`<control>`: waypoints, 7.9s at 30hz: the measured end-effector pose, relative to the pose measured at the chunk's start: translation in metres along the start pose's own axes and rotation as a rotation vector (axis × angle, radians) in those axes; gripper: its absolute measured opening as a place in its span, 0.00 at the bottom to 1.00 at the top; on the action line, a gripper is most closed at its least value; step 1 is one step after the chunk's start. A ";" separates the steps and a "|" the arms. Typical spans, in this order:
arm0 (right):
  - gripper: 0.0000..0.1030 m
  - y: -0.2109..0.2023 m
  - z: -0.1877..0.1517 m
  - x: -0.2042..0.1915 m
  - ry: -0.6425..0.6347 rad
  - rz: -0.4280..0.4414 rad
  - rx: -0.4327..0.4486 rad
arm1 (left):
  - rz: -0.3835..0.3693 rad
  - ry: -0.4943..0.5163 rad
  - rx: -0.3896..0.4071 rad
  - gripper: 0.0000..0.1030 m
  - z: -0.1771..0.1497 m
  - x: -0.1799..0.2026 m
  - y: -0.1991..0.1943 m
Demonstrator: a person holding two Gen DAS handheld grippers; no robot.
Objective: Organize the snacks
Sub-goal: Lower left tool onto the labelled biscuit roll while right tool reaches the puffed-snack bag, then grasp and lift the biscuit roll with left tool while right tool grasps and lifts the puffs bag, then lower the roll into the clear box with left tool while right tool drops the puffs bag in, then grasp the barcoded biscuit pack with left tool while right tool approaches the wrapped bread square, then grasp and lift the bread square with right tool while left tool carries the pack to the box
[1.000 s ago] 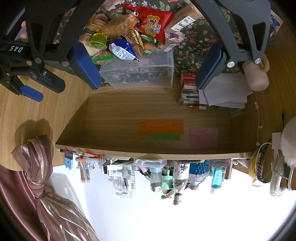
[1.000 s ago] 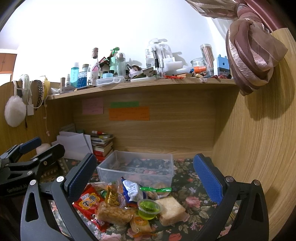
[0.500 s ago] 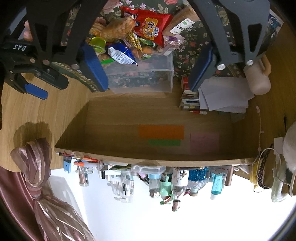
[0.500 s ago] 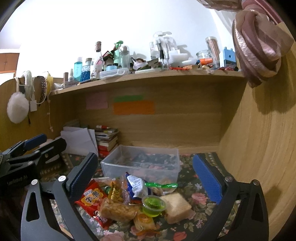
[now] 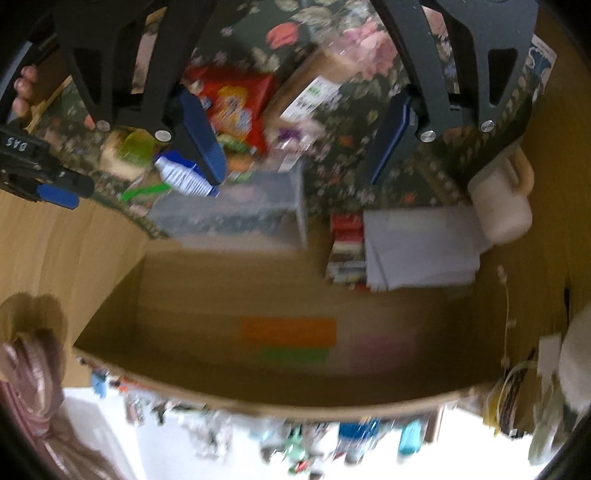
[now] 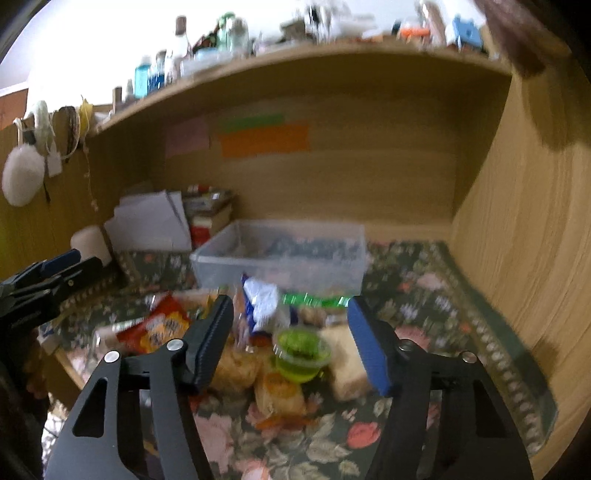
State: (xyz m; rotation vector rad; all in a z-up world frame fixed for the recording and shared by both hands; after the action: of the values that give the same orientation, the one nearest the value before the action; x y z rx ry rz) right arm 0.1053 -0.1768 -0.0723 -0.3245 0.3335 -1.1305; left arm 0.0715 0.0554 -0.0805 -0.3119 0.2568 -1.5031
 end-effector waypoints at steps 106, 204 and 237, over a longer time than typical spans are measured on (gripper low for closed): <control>0.73 0.129 0.103 0.006 -0.196 -0.063 -0.024 | -0.120 0.026 -0.072 0.37 0.086 0.026 0.135; 0.88 0.066 -0.032 0.078 0.015 -0.113 -0.336 | -0.038 0.050 -0.422 0.45 -0.071 -0.039 0.124; 0.52 0.104 -0.040 0.064 -0.021 -0.037 -0.409 | -0.021 0.017 -0.323 0.44 -0.057 -0.047 0.110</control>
State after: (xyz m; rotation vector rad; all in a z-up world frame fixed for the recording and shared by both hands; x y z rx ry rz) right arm 0.1990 -0.1985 -0.1579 -0.7043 0.5433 -1.0902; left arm 0.1509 0.1041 -0.1741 -0.5597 0.5131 -1.4841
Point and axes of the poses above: each gripper's, at about its wrist camera, not at the fingertips, and y roughly the way its jaws point, x to its right, z to its top, the point moved 4 cm from there along y, roughly the way its jaws point, and after that the axes turned 3 degrees about x, right-handed, at the moved point
